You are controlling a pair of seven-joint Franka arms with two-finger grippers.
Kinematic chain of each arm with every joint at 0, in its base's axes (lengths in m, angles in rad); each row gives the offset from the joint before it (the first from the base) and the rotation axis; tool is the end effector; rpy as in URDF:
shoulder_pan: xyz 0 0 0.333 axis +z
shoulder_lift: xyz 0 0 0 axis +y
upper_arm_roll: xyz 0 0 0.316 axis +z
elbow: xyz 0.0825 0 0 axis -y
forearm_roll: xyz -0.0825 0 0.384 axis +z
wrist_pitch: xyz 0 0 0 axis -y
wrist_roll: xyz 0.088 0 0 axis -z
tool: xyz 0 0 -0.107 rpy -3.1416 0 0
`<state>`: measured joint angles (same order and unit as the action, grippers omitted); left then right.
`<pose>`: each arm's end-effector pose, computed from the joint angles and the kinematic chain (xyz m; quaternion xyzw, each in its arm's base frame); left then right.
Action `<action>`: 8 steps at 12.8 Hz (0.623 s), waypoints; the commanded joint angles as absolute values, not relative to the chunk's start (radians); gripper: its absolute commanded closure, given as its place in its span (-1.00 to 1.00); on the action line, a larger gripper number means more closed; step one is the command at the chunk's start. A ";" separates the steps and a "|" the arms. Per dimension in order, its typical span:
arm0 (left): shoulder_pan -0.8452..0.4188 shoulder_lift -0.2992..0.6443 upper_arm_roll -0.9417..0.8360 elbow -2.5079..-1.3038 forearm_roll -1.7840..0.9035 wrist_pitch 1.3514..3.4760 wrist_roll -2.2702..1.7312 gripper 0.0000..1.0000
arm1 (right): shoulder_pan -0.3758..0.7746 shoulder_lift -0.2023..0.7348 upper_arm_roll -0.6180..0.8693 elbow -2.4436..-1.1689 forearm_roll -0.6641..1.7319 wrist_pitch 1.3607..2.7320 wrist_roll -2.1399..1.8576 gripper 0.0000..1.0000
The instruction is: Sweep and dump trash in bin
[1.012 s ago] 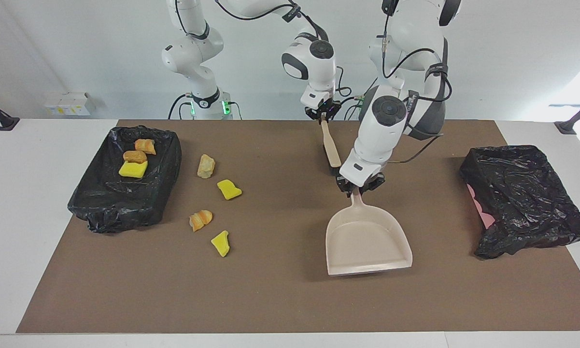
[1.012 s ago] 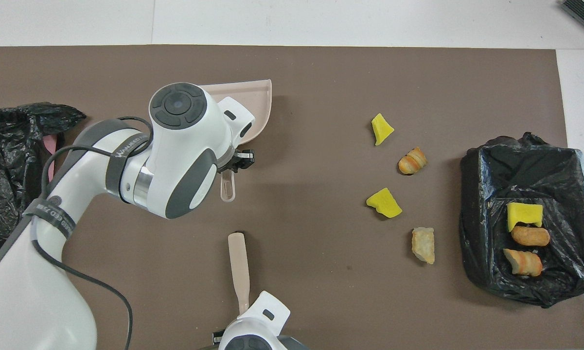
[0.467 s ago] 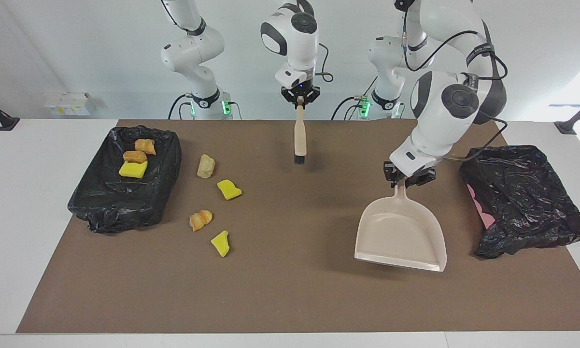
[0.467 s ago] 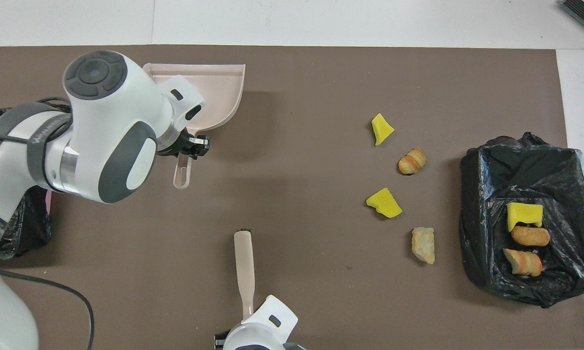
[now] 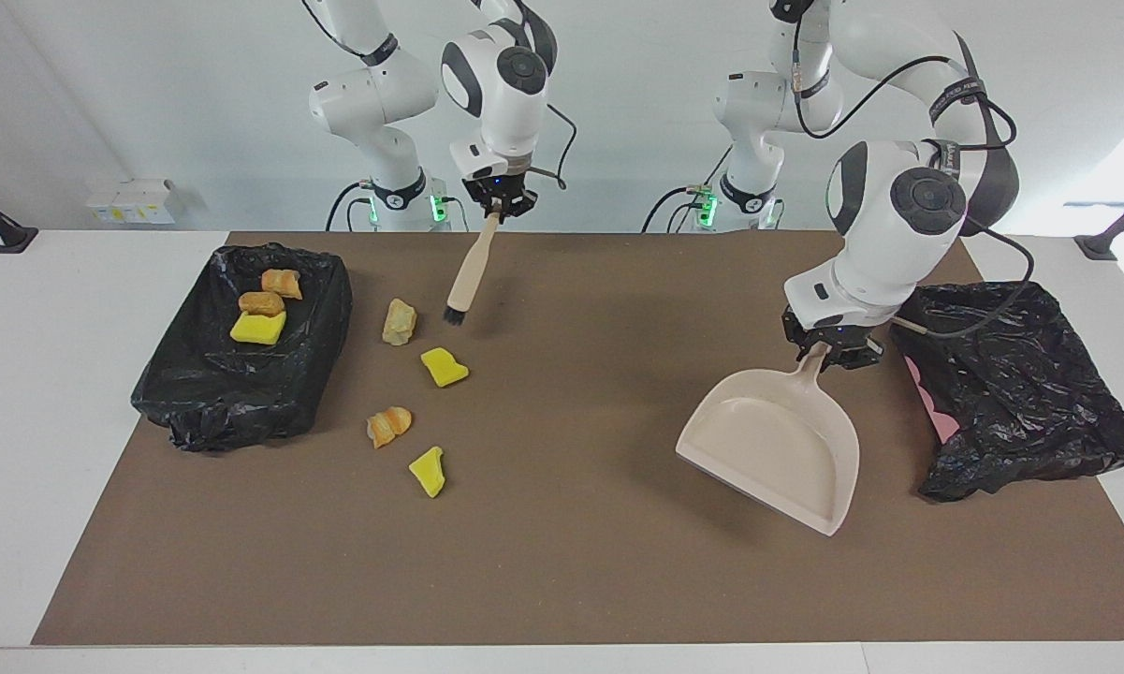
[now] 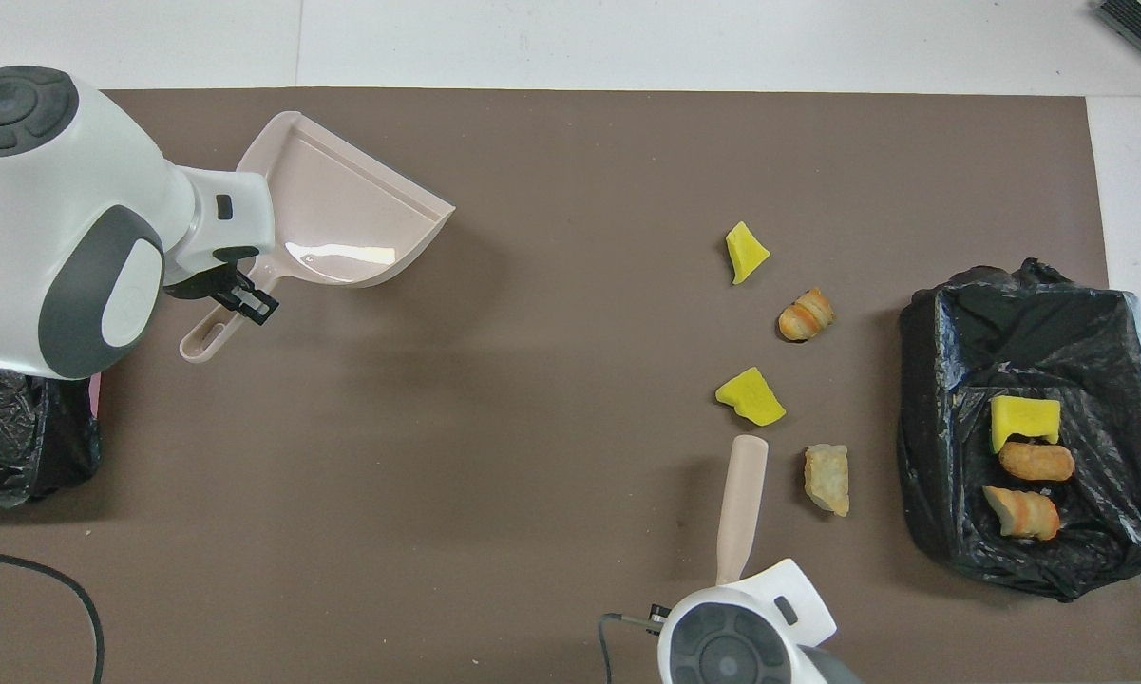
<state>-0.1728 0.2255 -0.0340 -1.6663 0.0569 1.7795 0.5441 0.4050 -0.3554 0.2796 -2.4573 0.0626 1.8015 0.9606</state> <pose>0.6051 -0.1204 0.4637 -0.9259 0.3727 0.0592 0.0139 0.3017 0.2531 0.4007 0.9742 -0.1631 -0.0930 0.1255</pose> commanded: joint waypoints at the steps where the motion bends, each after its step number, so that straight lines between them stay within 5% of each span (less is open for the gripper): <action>1: -0.146 0.152 -0.043 -1.784 0.074 1.840 0.821 1.00 | 0.318 -0.381 0.293 -2.491 -0.021 1.792 0.973 1.00; 8: -0.250 0.133 -0.044 -1.927 0.184 1.983 1.057 1.00 | 0.143 -0.444 0.296 -2.601 -0.037 1.736 0.792 1.00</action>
